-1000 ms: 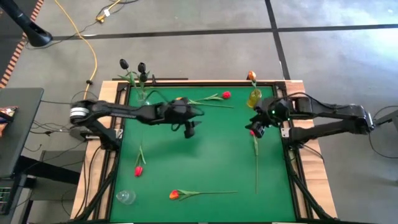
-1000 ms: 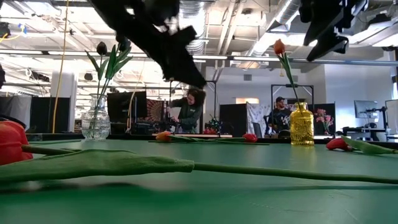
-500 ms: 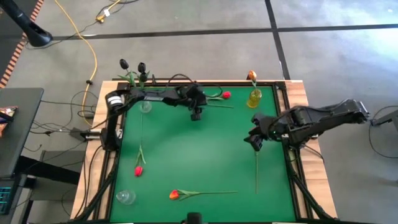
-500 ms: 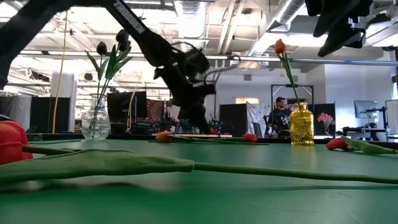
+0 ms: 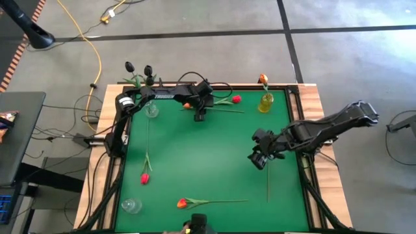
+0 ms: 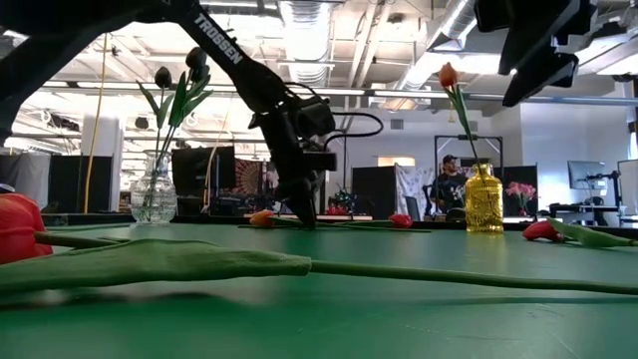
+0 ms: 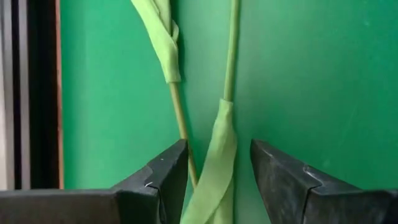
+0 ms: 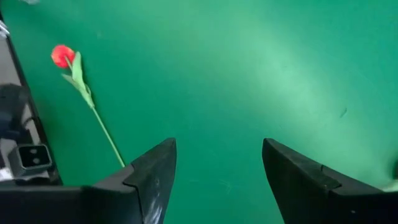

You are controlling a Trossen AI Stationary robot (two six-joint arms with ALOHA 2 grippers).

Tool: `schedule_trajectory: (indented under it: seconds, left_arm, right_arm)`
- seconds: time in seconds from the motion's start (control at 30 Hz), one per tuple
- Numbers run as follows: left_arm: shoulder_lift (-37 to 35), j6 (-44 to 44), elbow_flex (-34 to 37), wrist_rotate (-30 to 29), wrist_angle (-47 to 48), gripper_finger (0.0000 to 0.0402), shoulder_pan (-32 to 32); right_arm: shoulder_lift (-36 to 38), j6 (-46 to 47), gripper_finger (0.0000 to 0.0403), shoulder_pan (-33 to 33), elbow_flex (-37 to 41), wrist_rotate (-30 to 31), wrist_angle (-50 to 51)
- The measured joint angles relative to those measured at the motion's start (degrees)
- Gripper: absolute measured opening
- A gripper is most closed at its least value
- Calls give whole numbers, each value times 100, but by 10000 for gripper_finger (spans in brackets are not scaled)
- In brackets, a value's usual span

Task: Sort flowers into vase by color
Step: Put the top orange flower into the yellow vase

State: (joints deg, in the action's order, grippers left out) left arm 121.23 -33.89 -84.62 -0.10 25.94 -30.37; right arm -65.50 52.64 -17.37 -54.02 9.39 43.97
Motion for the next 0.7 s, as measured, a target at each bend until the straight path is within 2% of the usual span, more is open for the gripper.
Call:
schedule_trajectory:
  seconds: [0.43, 0.7]
  left_arm:
    - [-4, -714, 2, -102, -258, 164, 305]
    - [-4, -450, 4, -84, -191, 164, 174]
  right_arm:
    - [-233, -15, 265, -26, 2, -31, -33]
    - [-226, -38, 265, -26, 2, -48, -31]
